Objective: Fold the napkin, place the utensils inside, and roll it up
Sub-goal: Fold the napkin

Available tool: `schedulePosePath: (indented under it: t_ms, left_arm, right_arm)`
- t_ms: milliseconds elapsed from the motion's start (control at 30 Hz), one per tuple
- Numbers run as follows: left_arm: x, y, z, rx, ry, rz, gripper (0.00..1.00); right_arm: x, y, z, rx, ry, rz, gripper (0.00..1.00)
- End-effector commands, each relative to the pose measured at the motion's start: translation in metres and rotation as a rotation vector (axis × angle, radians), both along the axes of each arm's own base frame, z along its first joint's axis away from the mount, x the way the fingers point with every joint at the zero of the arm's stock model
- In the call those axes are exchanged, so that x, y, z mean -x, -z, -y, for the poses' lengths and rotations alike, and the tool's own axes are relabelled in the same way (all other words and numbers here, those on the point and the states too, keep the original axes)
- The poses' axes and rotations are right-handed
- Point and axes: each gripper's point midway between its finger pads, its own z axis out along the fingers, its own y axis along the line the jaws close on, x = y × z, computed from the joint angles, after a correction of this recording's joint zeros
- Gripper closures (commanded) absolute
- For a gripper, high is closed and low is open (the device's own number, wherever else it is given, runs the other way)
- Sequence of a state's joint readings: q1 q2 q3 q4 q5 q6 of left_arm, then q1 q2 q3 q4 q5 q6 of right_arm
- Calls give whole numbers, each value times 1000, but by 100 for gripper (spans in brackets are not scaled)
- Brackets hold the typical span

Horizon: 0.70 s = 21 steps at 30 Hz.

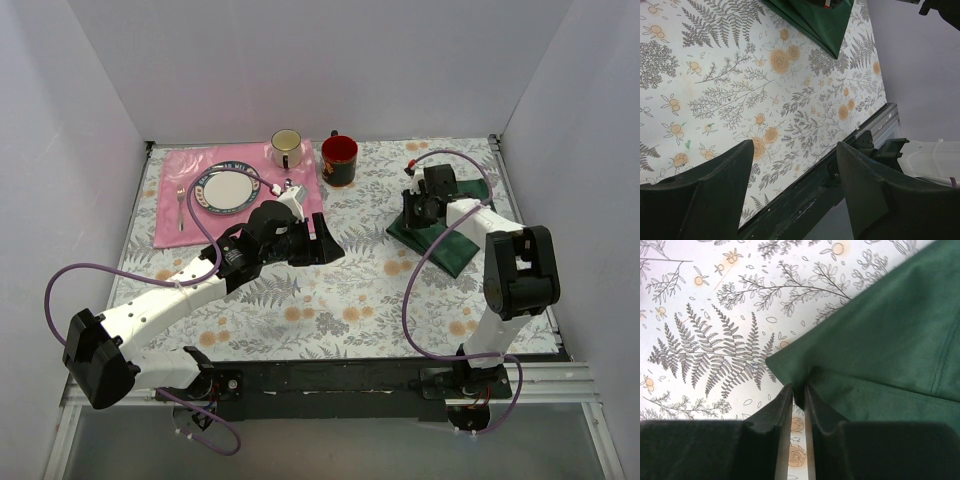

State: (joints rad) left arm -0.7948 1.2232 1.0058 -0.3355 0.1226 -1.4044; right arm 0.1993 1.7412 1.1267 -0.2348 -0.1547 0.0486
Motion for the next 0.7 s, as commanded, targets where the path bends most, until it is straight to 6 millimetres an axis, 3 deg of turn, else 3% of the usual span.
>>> schedulePosePath:
  t_ms: [0, 33, 100, 133, 200, 300, 367, 400, 433, 467, 533, 600, 667]
  left_arm:
    - [-4, 0, -1, 6, -19, 12, 33]
    - [-4, 1, 0, 6, -19, 14, 33]
    - [-7, 4, 0, -2, -20, 19, 33]
    - [-8, 2, 2, -2, -18, 24, 33]
    - [-10, 7, 5, -11, -9, 14, 32]
    - [-10, 13, 18, -1, 41, 2, 31]
    - [-10, 8, 31, 12, 104, -3, 30]
    - [-13, 24, 38, -16, 121, -40, 29]
    - [-14, 25, 43, -17, 137, -46, 28]
    - [-18, 22, 50, -17, 155, -42, 27]
    - [-26, 40, 58, -55, 160, -77, 24]
    - [-36, 38, 66, -61, 164, -66, 24]
    - [-43, 52, 74, -76, 163, -89, 24]
  right_arm:
    - [-10, -21, -21, -78, -67, 21, 71]
    - [-9, -28, -18, -69, -42, 32, 60]
    - [-10, -41, -8, -48, 10, 57, 49]
    - [-11, -56, -1, -37, 37, 93, 41]
    - [-12, -77, 8, -23, 75, 129, 37]
    - [-13, -90, 42, 88, 209, 138, 35]
    - [-12, -91, 77, 130, 351, 127, 34]
    - [-8, -89, 90, 126, 395, 123, 34]
    - [-6, -87, 113, 113, 467, 117, 34]
    - [-3, -84, 120, 99, 496, 110, 34]
    - [3, -76, 151, 55, 590, 115, 35]
    - [2, -69, 162, 67, 615, 129, 36]
    - [5, -58, 178, 136, 660, 121, 37]
